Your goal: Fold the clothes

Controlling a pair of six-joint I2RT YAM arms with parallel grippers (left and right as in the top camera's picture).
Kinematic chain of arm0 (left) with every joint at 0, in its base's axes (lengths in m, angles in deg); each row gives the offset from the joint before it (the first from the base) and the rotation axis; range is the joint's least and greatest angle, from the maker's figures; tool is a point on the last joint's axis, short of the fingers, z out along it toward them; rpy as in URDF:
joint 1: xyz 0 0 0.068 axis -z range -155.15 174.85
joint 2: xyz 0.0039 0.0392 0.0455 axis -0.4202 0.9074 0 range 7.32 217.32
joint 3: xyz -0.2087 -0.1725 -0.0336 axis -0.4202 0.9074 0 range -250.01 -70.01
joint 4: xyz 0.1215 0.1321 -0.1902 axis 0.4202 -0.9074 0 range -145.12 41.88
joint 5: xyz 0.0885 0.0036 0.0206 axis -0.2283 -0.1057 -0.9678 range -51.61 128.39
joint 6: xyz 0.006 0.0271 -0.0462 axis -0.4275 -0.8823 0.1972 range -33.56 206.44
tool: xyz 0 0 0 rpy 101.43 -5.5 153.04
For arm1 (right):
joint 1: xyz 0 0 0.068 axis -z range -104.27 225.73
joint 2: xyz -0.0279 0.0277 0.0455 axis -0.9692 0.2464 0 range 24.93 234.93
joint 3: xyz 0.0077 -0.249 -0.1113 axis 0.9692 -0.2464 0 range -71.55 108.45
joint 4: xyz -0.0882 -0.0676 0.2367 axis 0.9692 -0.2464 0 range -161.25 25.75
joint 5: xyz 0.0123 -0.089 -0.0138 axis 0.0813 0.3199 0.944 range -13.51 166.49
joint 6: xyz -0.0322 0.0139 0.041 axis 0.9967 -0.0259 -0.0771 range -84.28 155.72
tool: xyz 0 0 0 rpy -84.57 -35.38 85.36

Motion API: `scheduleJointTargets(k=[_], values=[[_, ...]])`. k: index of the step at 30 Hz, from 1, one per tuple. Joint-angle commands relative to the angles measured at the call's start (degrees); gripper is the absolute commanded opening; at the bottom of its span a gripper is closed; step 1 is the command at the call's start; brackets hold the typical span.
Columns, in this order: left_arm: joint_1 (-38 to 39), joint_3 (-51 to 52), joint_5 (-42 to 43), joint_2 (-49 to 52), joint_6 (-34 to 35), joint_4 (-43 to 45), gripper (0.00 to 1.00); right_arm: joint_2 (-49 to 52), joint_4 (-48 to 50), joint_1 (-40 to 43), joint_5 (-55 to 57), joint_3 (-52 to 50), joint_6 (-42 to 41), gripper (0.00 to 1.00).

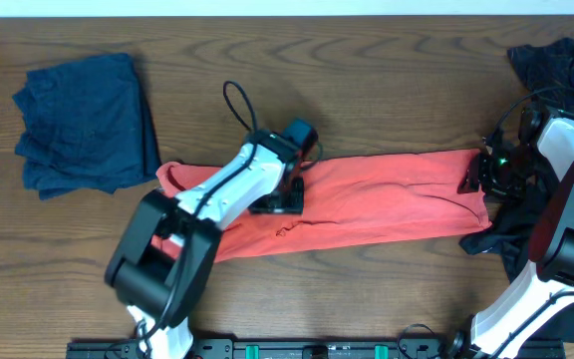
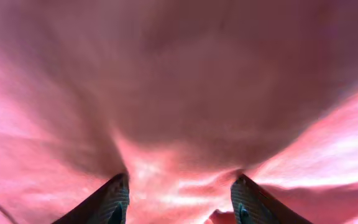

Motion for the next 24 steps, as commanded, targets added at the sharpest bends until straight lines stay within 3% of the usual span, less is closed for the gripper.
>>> scheduleJointTargets(k=[1, 6, 19, 24], values=[[0.17, -1.55, -1.77, -5.05, 0.11, 3.41, 0.55, 0.83, -0.04, -0.33, -1.25, -0.48, 0.74, 0.50], [2.25, -1.09, -1.75, -4.24, 0.15, 9.31, 0.55, 0.83, -0.04, -0.33, -1.25, -0.48, 0.76, 0.50], [3.61, -0.87, -6.58, 1.99, 0.76, 12.41, 0.53, 0.83, -0.17, -0.33, -1.25, -0.48, 0.74, 0.51], [3.61, -0.90, -9.84, 1.99, 0.76, 12.61, 0.28, 0.83, -0.11, -0.39, -1.25, -0.48, 0.74, 0.51]])
